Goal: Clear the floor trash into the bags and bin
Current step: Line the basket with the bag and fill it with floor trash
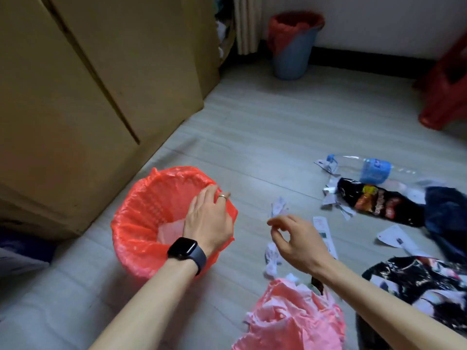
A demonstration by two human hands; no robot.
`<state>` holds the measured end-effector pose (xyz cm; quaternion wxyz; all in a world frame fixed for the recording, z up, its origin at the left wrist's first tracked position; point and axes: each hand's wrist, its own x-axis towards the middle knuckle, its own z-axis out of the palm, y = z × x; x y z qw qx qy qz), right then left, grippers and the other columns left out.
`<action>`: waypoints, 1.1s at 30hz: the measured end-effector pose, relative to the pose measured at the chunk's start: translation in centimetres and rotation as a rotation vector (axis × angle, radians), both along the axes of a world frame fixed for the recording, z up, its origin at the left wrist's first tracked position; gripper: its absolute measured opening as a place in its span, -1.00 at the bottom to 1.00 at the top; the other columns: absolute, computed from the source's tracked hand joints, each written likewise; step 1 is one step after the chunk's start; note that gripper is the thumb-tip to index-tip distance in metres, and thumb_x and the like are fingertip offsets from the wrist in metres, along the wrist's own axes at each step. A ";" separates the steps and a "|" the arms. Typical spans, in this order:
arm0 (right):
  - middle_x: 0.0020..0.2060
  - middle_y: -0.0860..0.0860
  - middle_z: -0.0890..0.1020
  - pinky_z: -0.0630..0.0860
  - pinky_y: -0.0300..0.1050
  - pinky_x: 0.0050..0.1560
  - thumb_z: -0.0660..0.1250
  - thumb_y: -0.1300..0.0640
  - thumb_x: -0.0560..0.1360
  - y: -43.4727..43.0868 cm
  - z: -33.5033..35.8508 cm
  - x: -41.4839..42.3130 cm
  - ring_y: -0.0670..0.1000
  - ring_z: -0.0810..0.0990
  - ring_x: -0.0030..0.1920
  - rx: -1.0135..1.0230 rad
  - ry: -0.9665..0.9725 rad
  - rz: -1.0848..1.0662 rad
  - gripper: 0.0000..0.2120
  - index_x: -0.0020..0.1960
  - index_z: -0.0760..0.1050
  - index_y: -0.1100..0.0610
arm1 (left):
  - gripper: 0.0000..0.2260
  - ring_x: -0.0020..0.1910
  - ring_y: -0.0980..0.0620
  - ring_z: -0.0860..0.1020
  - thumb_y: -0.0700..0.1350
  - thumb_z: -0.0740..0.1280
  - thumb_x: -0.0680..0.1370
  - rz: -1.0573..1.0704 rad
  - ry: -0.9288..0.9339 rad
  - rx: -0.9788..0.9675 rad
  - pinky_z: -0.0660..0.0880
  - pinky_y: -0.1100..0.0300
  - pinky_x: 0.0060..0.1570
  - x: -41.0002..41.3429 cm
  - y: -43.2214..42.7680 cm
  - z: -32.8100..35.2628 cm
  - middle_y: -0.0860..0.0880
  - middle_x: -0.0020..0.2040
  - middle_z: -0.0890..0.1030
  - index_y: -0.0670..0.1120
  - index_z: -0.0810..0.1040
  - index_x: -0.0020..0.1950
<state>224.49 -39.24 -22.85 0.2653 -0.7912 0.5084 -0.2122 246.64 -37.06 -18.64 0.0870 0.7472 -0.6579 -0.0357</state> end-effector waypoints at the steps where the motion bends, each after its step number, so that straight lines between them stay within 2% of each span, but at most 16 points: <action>1: -0.09 -0.13 0.64 0.45 -0.17 -0.03 0.34 0.11 0.50 -0.2 -1.1 -2.2 -0.03 0.60 -0.03 0.076 0.047 -0.053 -0.82 0.08 0.61 -0.03 | -0.53 0.44 -0.03 0.27 -0.07 0.26 0.47 -0.072 -0.003 0.004 0.22 0.09 0.42 -1.6 -0.8 -0.4 -0.05 0.46 0.33 0.00 0.42 0.41; 4: 0.04 -0.08 0.63 0.49 -0.11 0.05 0.29 0.03 0.52 -1.3 -4.9 -8.6 -0.02 0.58 0.06 0.298 0.231 -0.193 -0.71 0.23 0.51 -0.01 | -0.50 0.45 -0.04 0.25 -0.09 0.24 0.47 -0.234 -0.012 0.106 0.20 0.10 0.42 -6.8 -3.2 -3.5 -0.04 0.49 0.27 0.02 0.37 0.43; 7: 0.20 0.03 0.59 0.49 -0.03 0.15 0.29 0.00 0.52 -2.6 -8.4 -12.8 0.07 0.56 0.17 0.453 0.366 -0.305 -0.57 0.36 0.42 0.07 | -0.47 0.47 -0.06 0.21 -0.13 0.23 0.48 -0.265 0.014 0.264 0.19 0.07 0.42 -10.4 -4.9 -7.6 -0.05 0.52 0.23 0.04 0.31 0.46; 11: 0.34 0.12 0.44 0.48 0.06 0.22 0.28 0.01 0.51 -4.7 -11.8 -14.6 0.18 0.50 0.27 0.529 0.475 -0.277 -0.48 0.45 0.29 0.06 | -0.41 0.49 -0.10 0.17 -0.15 0.25 0.49 -0.289 -0.049 0.479 0.24 0.00 0.41 -12.7 -7.0 -12.9 -0.09 0.52 0.16 0.04 0.23 0.52; 15: 0.50 0.13 0.18 0.48 0.13 0.23 0.28 0.08 0.55 -7.7 -14.3 -13.9 0.25 0.39 0.36 0.510 0.515 -0.179 -0.33 0.56 0.05 -0.07 | -0.38 0.52 -0.17 0.08 -0.18 0.23 0.52 -0.292 -0.130 0.588 0.23 -0.07 0.41 -12.9 -10.4 -17.0 -0.11 0.59 -0.04 0.06 0.14 0.56; 18: 0.42 0.15 0.20 0.50 0.12 0.12 0.31 -0.01 0.54 -8.8 -16.2 -13.0 0.27 0.44 0.26 0.532 0.535 -0.167 -0.24 0.56 -0.08 -0.14 | -0.39 0.52 -0.21 0.05 -0.13 0.20 0.59 -0.268 -0.145 0.578 0.22 -0.07 0.39 -13.0 -13.7 -19.2 -0.11 0.60 -0.16 0.13 0.02 0.58; 21: 0.23 0.15 0.29 0.47 0.09 0.09 0.34 -0.09 0.50 -8.6 -17.8 -12.7 0.29 0.44 0.13 0.538 0.486 -0.310 -0.33 0.49 0.10 -0.02 | -0.43 0.53 -0.19 0.05 -0.10 0.17 0.64 -0.287 -0.086 0.595 0.24 -0.08 0.40 -12.6 -15.5 -20.9 -0.07 0.61 -0.15 0.15 0.01 0.59; 23: 0.15 0.11 0.30 0.45 0.04 0.01 0.35 -0.07 0.50 -8.4 -18.6 -12.5 0.26 0.44 0.06 0.522 0.446 -0.355 -0.45 0.40 0.22 0.03 | -0.50 0.51 -0.14 0.15 -0.15 0.12 0.65 -0.304 -0.008 0.623 0.30 -0.02 0.37 -12.1 -15.2 -22.0 -0.06 0.60 0.01 0.08 0.11 0.58; 25: 0.12 0.10 0.32 0.44 0.01 -0.01 0.33 -0.03 0.51 -8.1 -19.1 -12.4 0.24 0.45 0.04 0.527 0.409 -0.387 -0.52 0.37 0.28 0.05 | -0.62 0.38 -0.12 0.32 -0.17 0.07 0.66 -0.259 0.019 0.561 0.43 0.02 0.14 -11.6 -13.5 -22.8 -0.03 0.51 0.27 0.02 0.29 0.48; 27: 0.16 0.12 0.35 0.46 0.02 0.04 0.30 0.00 0.54 -7.8 -19.2 -12.3 0.24 0.47 0.06 0.500 0.384 -0.413 -0.55 0.38 0.34 0.07 | -0.72 0.24 -0.13 0.41 -0.17 0.09 0.66 -0.252 -0.040 0.497 0.45 0.01 -0.04 -11.3 -11.4 -22.9 -0.03 0.35 0.42 -0.02 0.42 0.34; 29: 0.17 0.12 0.39 0.47 0.02 0.03 0.27 0.01 0.57 -7.5 -19.3 -12.4 0.23 0.49 0.07 0.444 0.391 -0.409 -0.64 0.32 0.43 0.11 | -0.75 0.20 -0.14 0.46 -0.15 0.13 0.65 -0.265 -0.065 0.512 0.45 0.01 -0.03 -10.9 -9.8 -22.9 -0.09 0.26 0.48 -0.04 0.48 0.28; 33: 0.06 0.03 0.49 0.39 -0.07 -0.13 0.23 0.03 0.59 -6.6 -19.2 -12.9 0.17 0.51 0.06 0.402 0.374 -0.453 -0.76 0.17 0.56 0.09 | -0.73 0.12 -0.17 0.54 -0.15 0.15 0.61 -0.067 0.144 0.494 0.44 0.06 -0.07 -9.8 -6.4 -22.1 -0.06 0.23 0.53 0.03 0.50 0.26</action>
